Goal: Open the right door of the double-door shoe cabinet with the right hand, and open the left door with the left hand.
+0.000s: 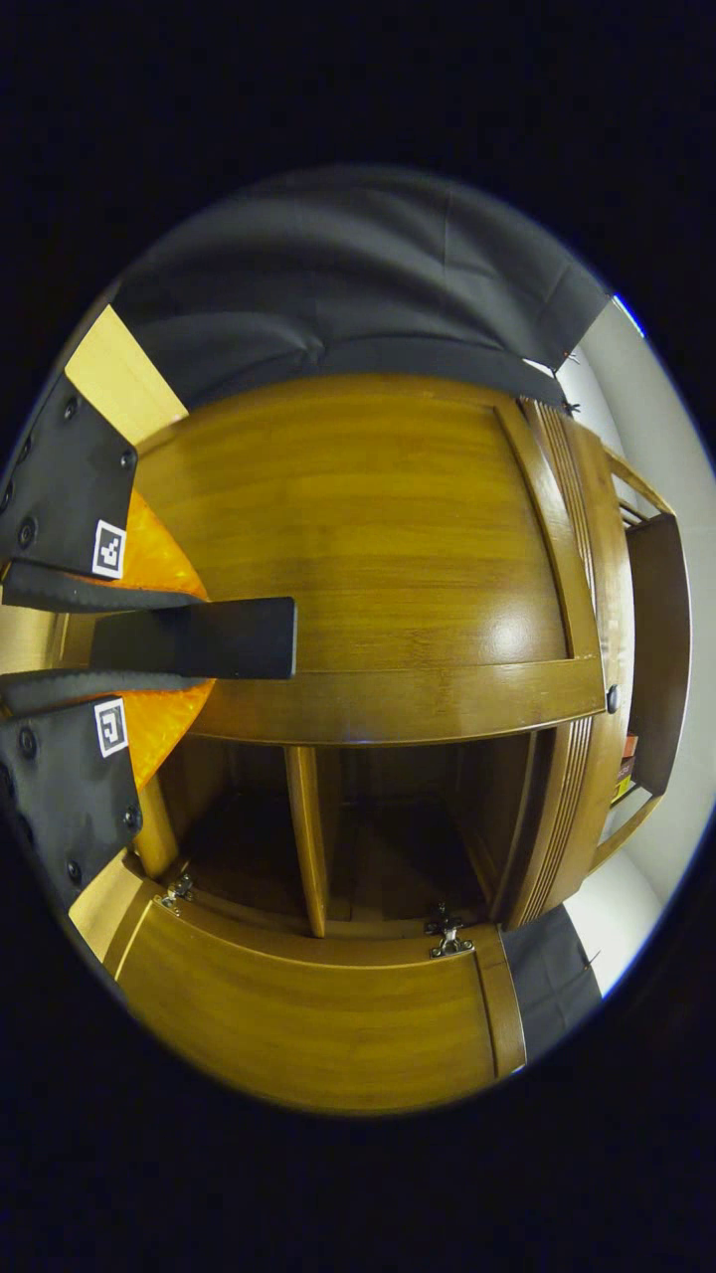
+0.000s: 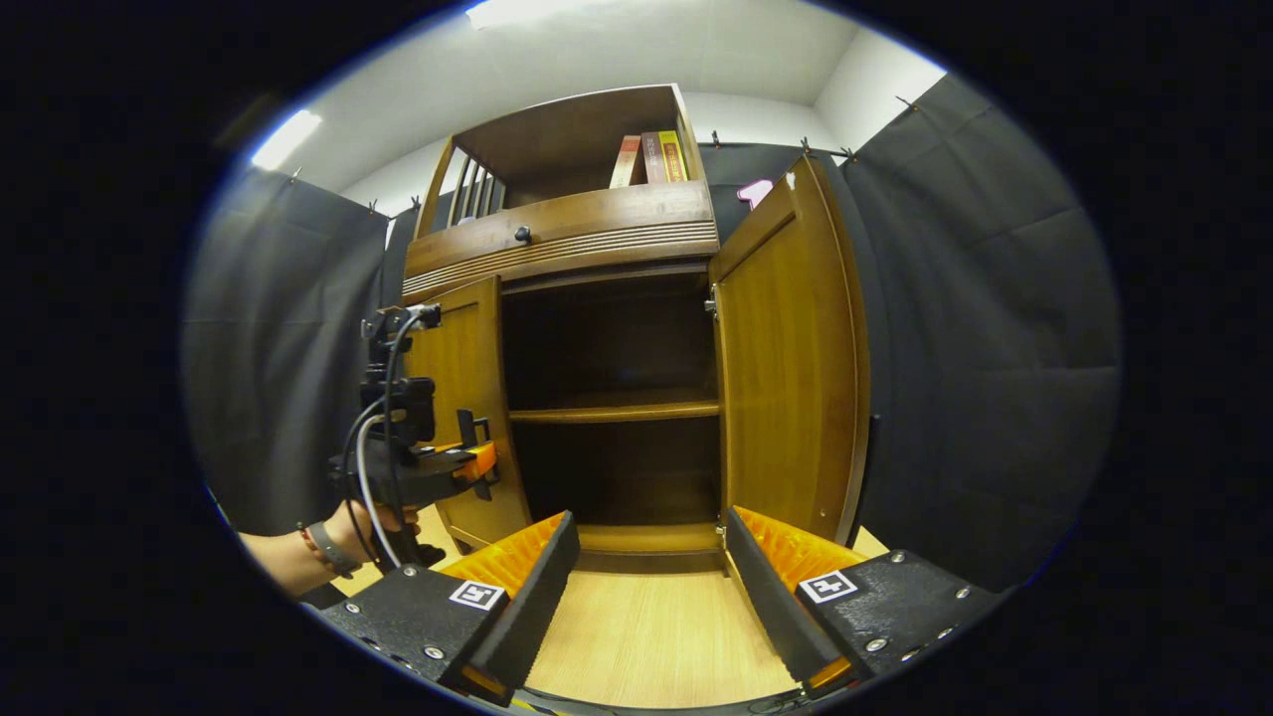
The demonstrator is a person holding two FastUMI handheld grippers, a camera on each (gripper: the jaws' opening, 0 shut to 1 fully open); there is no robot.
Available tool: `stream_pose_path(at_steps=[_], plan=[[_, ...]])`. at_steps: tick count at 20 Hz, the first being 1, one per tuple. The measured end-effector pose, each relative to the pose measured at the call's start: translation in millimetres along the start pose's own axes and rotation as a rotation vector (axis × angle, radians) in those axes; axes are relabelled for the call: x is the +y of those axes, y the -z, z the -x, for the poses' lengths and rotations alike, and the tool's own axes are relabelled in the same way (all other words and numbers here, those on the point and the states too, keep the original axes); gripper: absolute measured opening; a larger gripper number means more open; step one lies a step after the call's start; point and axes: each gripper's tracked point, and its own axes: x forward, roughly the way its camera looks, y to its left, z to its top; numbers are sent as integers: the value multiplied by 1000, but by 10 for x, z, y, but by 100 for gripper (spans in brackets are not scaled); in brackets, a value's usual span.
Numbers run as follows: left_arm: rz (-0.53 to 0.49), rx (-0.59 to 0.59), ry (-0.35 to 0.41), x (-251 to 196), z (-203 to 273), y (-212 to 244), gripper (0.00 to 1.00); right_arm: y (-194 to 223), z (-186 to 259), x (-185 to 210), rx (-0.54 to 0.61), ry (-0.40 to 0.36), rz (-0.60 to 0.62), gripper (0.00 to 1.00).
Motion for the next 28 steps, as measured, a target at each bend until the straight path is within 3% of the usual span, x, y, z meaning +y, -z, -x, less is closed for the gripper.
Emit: stream_pose_path(at_steps=[6, 13, 18, 23, 25, 28], plan=[[18, 11, -26, 384, 574, -25, 31, 82, -55, 199, 13, -46, 6, 92], [2, 5, -129, 924, 1006, -5, 29, 122, -103, 313, 24, -63, -3, 92], [1, 6, -131, 1246, 1198, -16, 22, 153, -132, 437, 24, -77, -1, 92], [-8, -6, -215, 1862, 1318, -9, 14, 199, -169, 586, 40, -89, 4, 92], [48, -13, -158, 1937, 1350, -3, 7, 222, -182, 657, 46, -95, 6, 92], [9, -26, -95, 2141, 1367, -12, 8, 269, -205, 760, 59, -101, 14, 92]])
